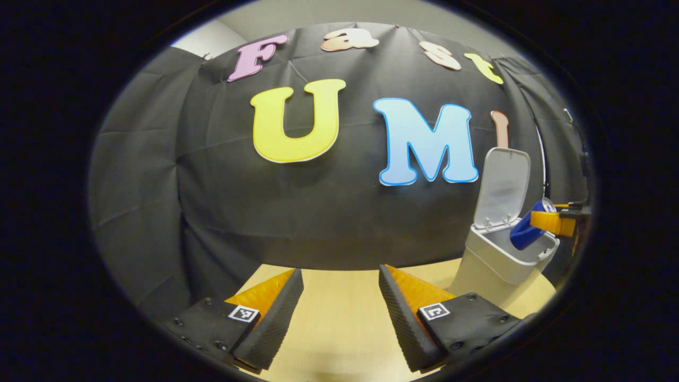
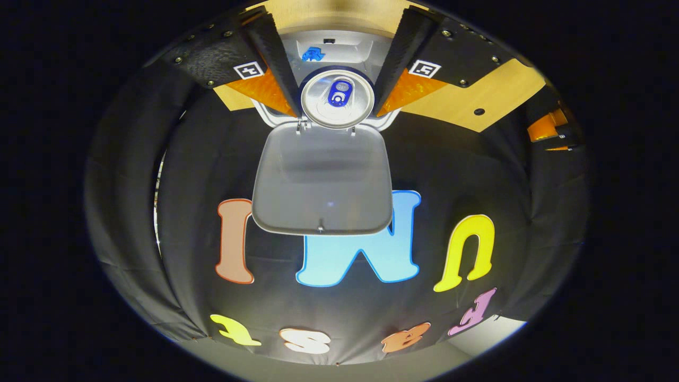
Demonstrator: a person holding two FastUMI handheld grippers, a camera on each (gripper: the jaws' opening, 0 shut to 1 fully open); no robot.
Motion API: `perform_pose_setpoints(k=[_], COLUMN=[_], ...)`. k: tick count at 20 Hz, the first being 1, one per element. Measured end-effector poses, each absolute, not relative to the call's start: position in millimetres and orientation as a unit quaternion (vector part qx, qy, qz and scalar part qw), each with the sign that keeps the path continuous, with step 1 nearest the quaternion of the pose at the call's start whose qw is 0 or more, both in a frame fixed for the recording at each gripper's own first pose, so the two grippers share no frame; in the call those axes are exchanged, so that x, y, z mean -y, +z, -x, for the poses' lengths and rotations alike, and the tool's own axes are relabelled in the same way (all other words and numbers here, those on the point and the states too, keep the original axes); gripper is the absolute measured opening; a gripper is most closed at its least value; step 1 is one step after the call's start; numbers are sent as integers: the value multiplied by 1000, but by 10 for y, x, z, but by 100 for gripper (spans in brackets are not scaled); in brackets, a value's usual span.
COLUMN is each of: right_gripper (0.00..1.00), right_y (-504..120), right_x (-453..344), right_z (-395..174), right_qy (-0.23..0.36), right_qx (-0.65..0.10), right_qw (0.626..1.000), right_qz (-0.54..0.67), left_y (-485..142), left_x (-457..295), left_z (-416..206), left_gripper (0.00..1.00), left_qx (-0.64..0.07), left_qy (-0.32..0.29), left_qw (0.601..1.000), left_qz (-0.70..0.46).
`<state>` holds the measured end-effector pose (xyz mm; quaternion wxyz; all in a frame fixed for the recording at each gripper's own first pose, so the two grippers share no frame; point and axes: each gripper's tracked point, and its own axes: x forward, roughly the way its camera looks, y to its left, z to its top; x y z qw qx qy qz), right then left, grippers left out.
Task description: Press the lid of the desktop garbage bin to open it, pick up the crumpled paper on the desktop and throw it into the bin, then pick up the pop can on the desktop and drop it into the bin, and finally close the garbage bin lid.
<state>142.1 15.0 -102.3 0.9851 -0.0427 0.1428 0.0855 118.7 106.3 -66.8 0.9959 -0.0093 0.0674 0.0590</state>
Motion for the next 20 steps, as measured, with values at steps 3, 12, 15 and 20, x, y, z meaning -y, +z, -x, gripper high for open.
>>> perform_pose_setpoints(k=[3,12,15,20], right_gripper=[84,92,92,92], right_y=[-1151,-1061,-975,-580], right_x=[-72,-88,-116,-186], right_z=[-1454,-1455,-1459,-1585], right_qy=[78,75,77,81], right_qx=[-159,-150,-141,-104], right_qw=[983,985,986,990], right_qz=[46,45,43,45], left_y=[-693,-724,-721,-717], left_x=[-1103,-1077,-1082,-1091], left_z=[-1174,-1170,-1178,-1187], left_gripper=[94,94,94,94], left_qx=[-69,-72,-72,-71], left_qy=[64,64,64,62], left_qw=[996,995,995,995], left_qz=[9,16,15,16])
